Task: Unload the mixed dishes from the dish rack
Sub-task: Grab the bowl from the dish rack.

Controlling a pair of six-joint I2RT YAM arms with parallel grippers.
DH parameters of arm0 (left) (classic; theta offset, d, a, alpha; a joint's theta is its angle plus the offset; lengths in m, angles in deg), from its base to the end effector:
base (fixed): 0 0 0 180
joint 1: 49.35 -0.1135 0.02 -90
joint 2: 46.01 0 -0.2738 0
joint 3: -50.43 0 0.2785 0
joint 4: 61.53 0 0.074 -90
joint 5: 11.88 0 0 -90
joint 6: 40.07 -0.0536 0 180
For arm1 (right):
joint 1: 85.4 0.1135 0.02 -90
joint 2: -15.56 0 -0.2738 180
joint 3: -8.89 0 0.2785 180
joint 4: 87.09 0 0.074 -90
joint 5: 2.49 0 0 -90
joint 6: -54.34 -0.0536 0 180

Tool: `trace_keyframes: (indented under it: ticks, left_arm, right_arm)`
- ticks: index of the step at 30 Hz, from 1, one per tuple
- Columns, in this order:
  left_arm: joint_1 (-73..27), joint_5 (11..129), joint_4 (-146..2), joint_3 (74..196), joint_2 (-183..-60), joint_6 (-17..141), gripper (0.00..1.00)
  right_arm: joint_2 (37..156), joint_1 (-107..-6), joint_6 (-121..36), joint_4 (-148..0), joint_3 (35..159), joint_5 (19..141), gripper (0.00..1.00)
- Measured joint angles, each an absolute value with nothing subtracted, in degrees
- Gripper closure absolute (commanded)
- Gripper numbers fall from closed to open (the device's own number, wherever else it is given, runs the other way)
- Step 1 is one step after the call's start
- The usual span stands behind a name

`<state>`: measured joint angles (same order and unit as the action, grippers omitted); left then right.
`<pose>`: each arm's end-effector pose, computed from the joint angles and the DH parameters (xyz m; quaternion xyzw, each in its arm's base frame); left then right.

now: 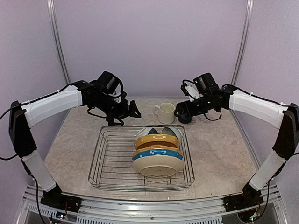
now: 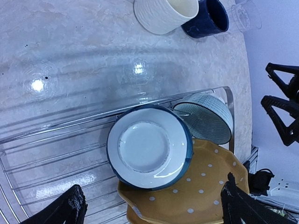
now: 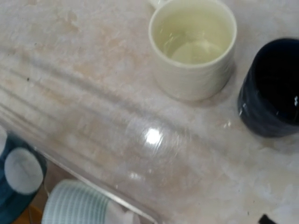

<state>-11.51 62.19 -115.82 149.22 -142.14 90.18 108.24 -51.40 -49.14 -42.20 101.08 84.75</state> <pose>0.3111 -0.2603 0.3002 0.0259 0.9361 -0.3067 0.1703 0.3309 0.2263 0.2938 -0.1737 0.9085 0.1732 0.3384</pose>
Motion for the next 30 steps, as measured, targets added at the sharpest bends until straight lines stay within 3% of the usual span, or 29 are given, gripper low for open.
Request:
trace_keyframes:
  ticks: [10,19,30]
  left_arm:
    - [-13.9,57.2,-127.5,167.1,-155.1,83.8,0.01]
    - [-12.3,52.4,-141.4,189.4,-169.4,81.5,0.04]
    - [-10.7,54.5,-149.3,198.3,-176.5,84.8,0.02]
  right_arm:
    - [108.4,-52.1,-49.1,-45.2,100.2,86.3,0.0]
    - [108.3,-53.0,-47.6,-37.7,100.0,87.8,0.0]
    - [111.4,-53.0,-44.3,-32.2,106.7,86.6,0.0]
